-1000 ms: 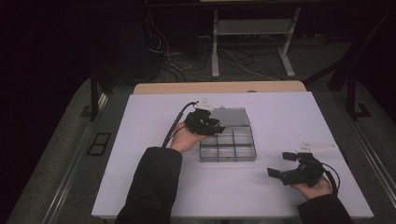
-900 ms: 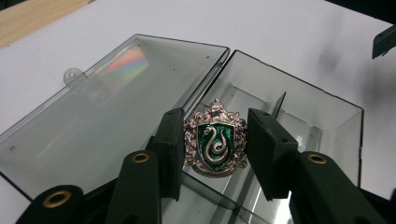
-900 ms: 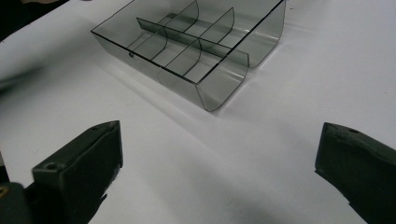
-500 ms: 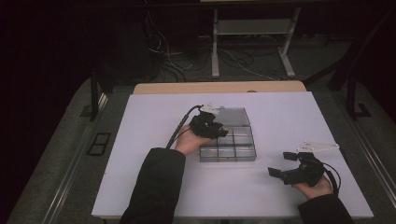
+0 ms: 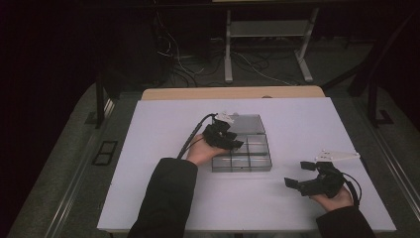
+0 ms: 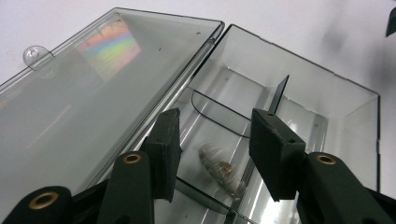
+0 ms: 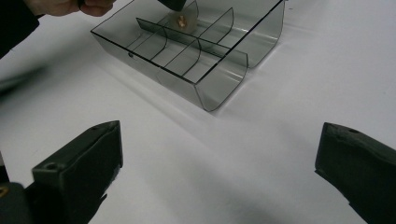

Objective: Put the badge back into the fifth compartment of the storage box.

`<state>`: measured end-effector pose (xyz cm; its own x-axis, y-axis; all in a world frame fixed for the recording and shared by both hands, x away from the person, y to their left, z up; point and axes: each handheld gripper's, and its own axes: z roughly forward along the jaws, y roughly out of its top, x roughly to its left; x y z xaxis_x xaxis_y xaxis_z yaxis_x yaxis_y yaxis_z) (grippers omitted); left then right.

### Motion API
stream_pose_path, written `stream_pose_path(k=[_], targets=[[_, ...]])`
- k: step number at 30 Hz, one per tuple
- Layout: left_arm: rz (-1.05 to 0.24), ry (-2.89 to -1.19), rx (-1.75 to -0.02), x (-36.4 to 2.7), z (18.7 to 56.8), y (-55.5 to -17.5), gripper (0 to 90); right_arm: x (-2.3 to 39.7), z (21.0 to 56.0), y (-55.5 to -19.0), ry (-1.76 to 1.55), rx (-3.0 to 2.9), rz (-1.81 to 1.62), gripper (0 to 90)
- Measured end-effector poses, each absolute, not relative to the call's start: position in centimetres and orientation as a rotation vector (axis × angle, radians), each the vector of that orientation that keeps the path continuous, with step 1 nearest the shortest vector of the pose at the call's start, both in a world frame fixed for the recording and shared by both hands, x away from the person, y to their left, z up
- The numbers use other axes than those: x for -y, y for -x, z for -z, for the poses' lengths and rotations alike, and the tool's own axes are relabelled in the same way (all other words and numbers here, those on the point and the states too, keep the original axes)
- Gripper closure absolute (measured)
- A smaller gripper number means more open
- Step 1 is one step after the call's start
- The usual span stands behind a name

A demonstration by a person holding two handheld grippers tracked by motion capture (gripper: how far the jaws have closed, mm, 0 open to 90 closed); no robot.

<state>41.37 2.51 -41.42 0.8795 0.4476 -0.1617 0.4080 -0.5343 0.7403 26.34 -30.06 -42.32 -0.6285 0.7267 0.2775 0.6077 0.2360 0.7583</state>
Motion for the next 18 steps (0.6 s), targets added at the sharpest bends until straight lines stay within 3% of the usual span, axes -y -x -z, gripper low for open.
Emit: stream_pose_path(k=[18], targets=[[-0.051, -2.082, -0.738, -5.1, 40.0, -41.4, 30.7, 30.0, 42.4, -26.4, -1.288, -2.357, -1.353, 0.5]])
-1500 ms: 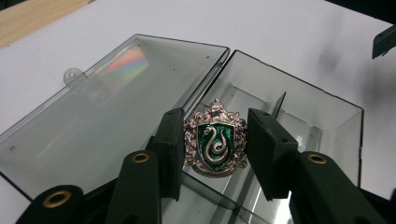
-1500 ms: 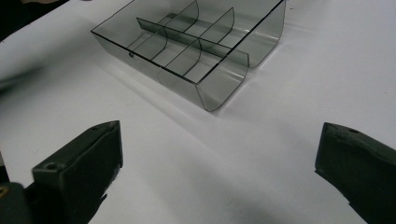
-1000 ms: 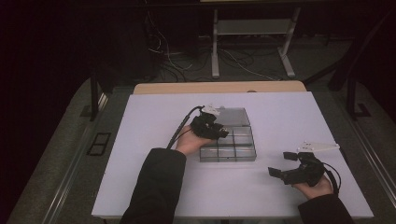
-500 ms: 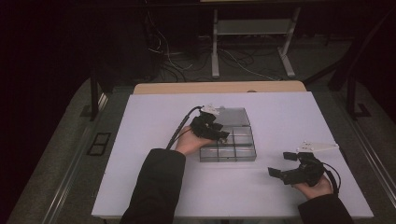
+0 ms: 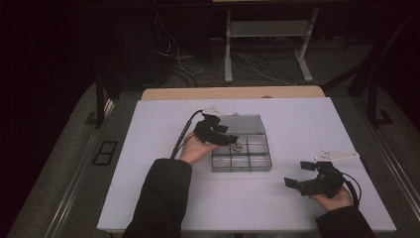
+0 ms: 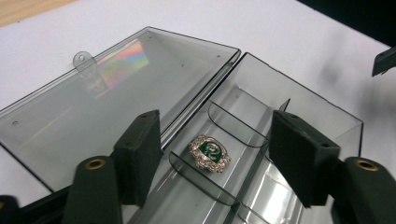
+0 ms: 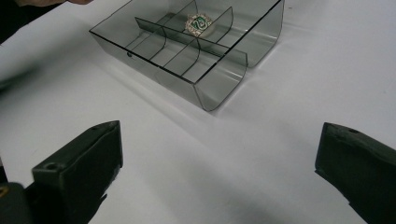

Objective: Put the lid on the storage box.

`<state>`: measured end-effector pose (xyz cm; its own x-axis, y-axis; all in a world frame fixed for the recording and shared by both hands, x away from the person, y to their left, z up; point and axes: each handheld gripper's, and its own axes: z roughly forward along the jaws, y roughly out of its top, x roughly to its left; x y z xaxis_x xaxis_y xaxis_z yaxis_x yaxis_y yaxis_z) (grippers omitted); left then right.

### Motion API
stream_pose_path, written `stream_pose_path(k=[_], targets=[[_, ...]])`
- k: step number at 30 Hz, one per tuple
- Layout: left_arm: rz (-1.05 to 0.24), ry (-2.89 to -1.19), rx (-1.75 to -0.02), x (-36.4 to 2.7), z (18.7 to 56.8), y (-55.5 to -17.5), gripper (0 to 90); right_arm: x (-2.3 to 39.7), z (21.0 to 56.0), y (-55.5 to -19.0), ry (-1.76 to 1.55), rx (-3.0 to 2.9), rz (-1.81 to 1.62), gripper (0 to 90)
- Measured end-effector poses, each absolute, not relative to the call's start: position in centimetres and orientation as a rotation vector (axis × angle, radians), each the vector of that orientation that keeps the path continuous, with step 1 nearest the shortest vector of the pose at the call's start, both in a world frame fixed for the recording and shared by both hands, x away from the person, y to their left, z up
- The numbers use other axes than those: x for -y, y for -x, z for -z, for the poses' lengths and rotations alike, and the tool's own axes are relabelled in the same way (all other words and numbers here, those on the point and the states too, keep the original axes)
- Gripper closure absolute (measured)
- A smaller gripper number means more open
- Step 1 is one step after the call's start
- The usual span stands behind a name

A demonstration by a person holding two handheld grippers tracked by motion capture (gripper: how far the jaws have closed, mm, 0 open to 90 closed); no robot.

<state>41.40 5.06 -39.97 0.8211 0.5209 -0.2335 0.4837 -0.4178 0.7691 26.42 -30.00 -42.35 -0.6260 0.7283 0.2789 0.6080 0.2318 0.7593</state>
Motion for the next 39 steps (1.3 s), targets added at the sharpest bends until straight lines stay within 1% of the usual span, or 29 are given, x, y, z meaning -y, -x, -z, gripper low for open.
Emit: stream_pose_path(k=[4, 6, 12, 18, 22, 26, 32, 36, 39], targets=[[-0.050, -2.079, -0.767, -5.9, 39.8, -41.8, 24.2, 29.9, 42.3, -26.5, -1.287, -2.359, -1.351, 0.5], [-0.034, -2.042, -0.802, -6.2, 39.7, -41.9, 20.7, 29.8, 42.4, -26.6, -1.294, -2.357, -1.350, 0.5], [-0.029, -2.028, -0.827, -7.1, 39.6, -42.2, 14.3, 29.4, 42.3, -26.9, -1.285, -2.367, -1.344, 0.5], [-0.006, -2.007, -0.845, -7.7, 39.5, -42.4, 12.6, 29.0, 42.1, -27.2, -1.278, -2.369, -1.340, 0.5], [-0.006, -1.983, -0.866, -8.2, 39.5, -42.6, 9.5, 28.7, 41.9, -27.8, -1.273, -2.384, -1.324, 0.5], [-0.011, -1.970, -0.895, -8.6, 39.5, -42.9, 5.6, 28.5, 41.4, -28.6, -1.270, -2.385, -1.324, 0.6], [-0.017, -1.956, -0.935, -9.2, 39.7, -43.3, 2.1, 27.9, 40.7, -30.2, -1.248, -2.382, -1.312, 0.6], [-0.024, -1.948, -0.958, -9.5, 39.8, -43.5, 0.0, 27.6, 40.4, -31.3, -1.256, -2.383, -1.294, 0.6], [-0.040, -1.954, -0.964, -9.8, 39.8, -43.6, 0.0, 27.5, 40.2, -32.0, -1.261, -2.381, -1.289, 0.6]])
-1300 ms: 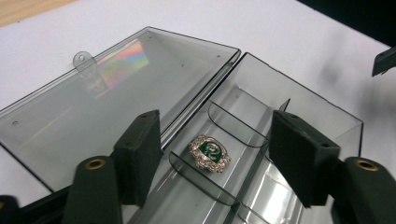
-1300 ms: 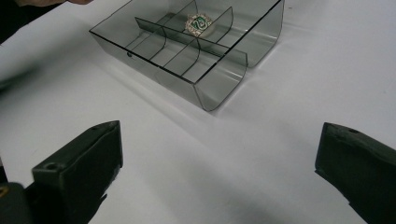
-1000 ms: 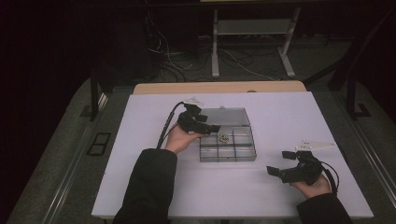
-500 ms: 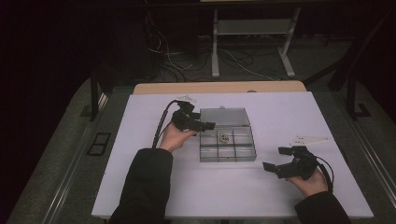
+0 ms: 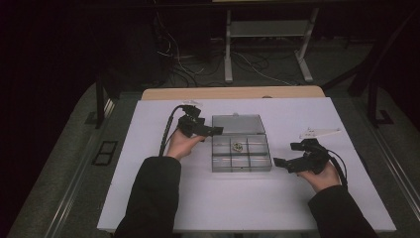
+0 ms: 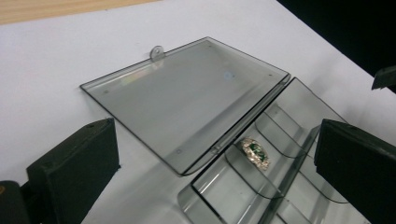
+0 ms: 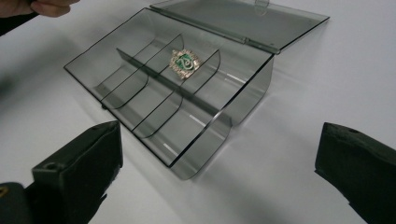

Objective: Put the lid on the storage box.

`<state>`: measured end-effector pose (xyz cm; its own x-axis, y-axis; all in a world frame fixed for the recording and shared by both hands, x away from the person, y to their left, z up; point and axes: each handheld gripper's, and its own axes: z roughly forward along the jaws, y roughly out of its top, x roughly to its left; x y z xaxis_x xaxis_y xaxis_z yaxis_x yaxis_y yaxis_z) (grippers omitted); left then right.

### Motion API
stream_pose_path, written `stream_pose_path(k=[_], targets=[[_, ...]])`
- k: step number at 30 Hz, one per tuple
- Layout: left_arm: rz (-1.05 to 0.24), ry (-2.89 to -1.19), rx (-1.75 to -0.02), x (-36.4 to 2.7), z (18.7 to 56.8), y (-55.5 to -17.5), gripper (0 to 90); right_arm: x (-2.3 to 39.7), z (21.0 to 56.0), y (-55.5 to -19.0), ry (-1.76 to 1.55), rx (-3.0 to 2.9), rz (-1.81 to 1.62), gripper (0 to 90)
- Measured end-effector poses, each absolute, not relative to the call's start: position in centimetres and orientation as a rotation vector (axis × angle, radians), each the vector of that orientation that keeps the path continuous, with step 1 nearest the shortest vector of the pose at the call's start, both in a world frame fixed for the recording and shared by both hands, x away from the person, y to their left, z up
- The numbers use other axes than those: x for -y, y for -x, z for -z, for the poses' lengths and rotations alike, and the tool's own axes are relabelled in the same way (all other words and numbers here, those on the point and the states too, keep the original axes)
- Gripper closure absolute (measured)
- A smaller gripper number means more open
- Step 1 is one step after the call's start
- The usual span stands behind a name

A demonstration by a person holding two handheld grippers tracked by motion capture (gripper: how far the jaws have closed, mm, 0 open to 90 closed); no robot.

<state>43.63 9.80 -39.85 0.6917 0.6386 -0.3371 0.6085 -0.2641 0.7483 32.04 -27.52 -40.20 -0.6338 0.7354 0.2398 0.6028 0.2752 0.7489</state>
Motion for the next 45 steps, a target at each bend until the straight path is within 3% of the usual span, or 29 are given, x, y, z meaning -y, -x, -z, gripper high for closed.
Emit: stream_pose_path(k=[24, 41, 45], targets=[[0.075, -1.730, -1.202, -12.0, 42.7, -45.1, 0.0, 26.2, 38.9, -38.9, -1.319, -2.361, -1.216, 0.5], [0.119, -1.692, -1.288, -11.6, 44.9, -45.4, 0.0, 25.8, 40.2, -42.8, -1.396, -2.311, -1.200, 0.6], [0.138, -1.689, -1.295, -11.2, 45.2, -45.5, 4.4, 25.4, 40.3, -43.3, -1.423, -2.318, -1.160, 0.6]])
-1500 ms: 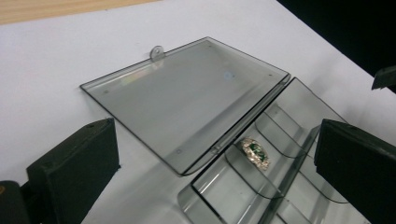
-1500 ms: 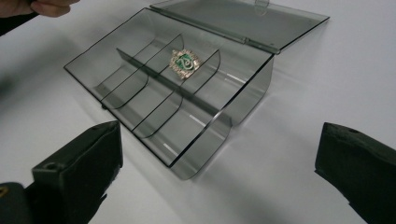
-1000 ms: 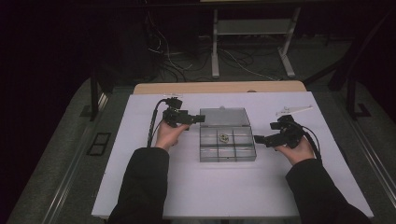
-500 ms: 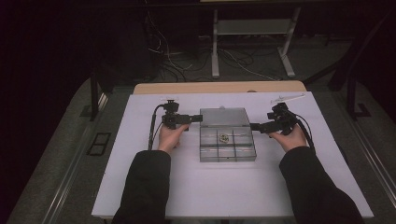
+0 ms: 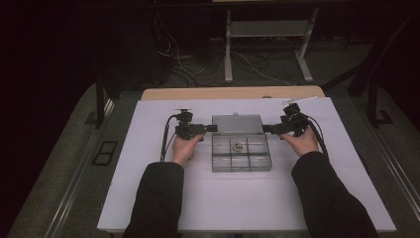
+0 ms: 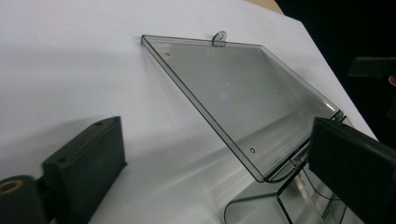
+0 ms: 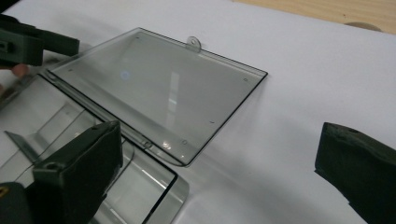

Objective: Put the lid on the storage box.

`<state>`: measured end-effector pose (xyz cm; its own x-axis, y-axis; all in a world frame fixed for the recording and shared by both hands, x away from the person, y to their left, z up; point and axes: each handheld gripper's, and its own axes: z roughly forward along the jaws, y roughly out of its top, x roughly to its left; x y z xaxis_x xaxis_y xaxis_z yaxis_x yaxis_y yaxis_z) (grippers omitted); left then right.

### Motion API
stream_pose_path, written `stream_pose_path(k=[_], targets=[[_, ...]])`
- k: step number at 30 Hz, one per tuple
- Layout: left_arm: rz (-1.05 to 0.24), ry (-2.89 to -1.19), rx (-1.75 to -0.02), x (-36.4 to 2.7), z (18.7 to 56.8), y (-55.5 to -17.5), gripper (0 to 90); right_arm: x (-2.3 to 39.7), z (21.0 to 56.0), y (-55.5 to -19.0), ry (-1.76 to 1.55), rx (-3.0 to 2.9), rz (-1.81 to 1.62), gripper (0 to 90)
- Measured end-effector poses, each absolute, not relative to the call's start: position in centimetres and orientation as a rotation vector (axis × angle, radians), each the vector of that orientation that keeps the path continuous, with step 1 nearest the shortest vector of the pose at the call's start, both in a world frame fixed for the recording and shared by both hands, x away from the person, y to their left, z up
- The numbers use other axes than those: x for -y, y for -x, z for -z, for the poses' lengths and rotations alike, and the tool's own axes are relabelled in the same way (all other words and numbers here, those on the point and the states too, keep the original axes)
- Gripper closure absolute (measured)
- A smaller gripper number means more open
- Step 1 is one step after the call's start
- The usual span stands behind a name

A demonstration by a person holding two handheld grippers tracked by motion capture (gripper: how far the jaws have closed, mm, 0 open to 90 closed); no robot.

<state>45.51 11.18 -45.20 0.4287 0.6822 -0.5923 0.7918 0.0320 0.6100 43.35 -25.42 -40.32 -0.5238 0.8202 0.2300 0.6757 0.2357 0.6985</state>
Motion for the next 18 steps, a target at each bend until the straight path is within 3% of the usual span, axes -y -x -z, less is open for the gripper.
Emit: stream_pose_path(k=[3, 6, 10, 12, 18], targets=[[0.155, -1.665, -1.301, -10.9, 45.5, -45.6, 8.0, 25.3, 40.7, -43.9, -1.458, -2.317, -1.158, 0.7], [0.150, -1.663, -1.317, -10.6, 45.7, -45.6, 14.4, 25.2, 41.1, -44.3, -1.459, -2.322, -1.195, 14.8], [0.164, -1.648, -1.330, -10.7, 45.8, -45.7, 24.0, 24.8, 41.7, -44.5, -1.501, -2.283, -1.205, 15.5], [0.172, -1.651, -1.331, -10.8, 45.9, -45.7, 27.9, 24.6, 41.9, -44.6, -1.512, -2.285, -1.200, 22.7], [0.192, -1.645, -1.324, -10.7, 46.0, -45.5, 37.0, 24.3, 42.5, -44.7, -1.537, -2.292, -1.207, 28.9]])
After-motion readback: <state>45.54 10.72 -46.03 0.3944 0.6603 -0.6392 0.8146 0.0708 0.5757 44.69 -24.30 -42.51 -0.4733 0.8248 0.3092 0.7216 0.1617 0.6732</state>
